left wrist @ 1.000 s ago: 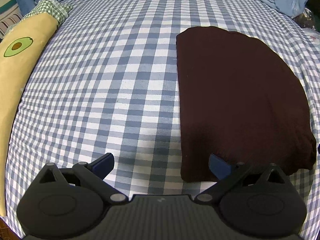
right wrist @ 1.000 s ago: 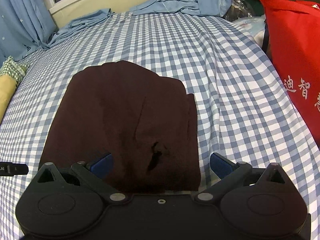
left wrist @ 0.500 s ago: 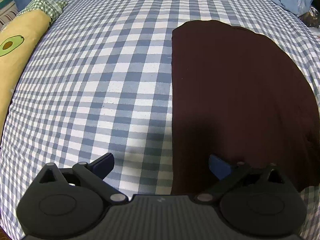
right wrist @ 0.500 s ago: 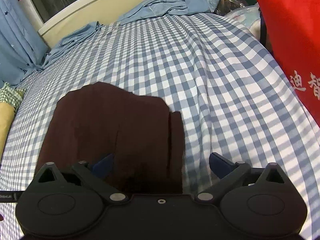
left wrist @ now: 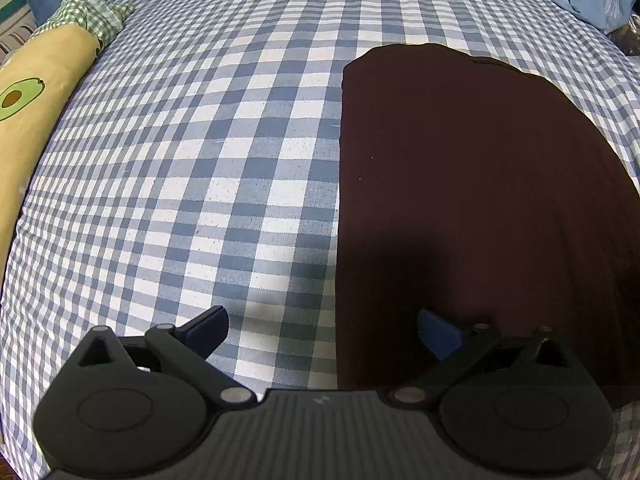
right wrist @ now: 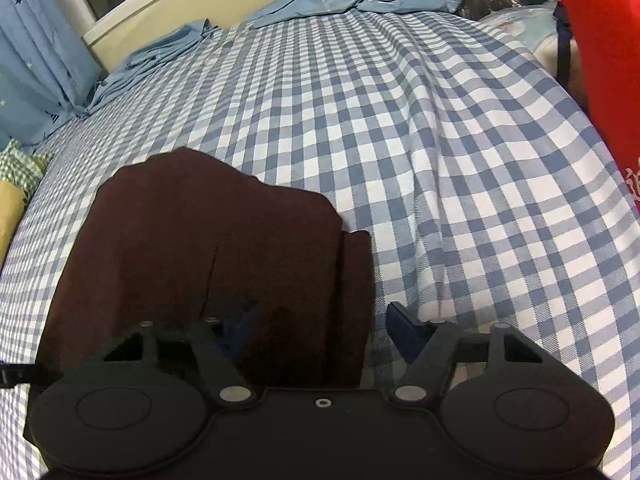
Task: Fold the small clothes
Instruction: 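Close the right tool on the sweatshirt edge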
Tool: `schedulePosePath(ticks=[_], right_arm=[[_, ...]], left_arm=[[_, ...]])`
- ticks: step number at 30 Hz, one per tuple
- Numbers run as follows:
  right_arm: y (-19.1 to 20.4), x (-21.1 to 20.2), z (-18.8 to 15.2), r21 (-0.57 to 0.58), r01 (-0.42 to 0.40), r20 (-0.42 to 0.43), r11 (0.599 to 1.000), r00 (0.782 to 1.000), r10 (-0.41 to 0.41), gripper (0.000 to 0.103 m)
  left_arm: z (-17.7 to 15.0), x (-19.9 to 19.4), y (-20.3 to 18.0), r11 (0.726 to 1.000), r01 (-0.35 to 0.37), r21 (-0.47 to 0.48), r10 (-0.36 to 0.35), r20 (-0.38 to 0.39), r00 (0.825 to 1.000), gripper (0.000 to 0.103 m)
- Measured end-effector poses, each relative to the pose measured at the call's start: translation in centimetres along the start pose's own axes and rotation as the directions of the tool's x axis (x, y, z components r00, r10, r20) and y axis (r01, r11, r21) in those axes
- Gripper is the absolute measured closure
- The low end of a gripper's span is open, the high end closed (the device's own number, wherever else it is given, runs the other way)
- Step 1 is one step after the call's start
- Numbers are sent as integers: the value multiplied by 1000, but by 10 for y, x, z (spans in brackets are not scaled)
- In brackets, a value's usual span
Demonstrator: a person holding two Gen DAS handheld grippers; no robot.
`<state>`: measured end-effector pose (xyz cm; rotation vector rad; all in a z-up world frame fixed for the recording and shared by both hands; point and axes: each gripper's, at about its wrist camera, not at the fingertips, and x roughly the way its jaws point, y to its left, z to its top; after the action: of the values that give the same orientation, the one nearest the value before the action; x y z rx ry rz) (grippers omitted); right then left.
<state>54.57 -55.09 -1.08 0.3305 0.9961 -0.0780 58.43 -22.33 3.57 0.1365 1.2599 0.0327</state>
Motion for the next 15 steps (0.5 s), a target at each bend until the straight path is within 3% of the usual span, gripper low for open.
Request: schedulePosePath(ticks=[12,14,15], right_arm=[[-4,4,-11,32,-12,-16,999,1000,13,83],[-5,3,-12,29,-23,-12,999,1000,23,95],[-3,2,-12,15,-20,-8,1000,1000,21,95]], left_arm=[[-1,2,0,999,-2,33,2,-4,1000,0],[-2,2,0,999,-5,36,5,-4,1000,0],[-2,2,0,999,-5,38,5,-3,1000,0]])
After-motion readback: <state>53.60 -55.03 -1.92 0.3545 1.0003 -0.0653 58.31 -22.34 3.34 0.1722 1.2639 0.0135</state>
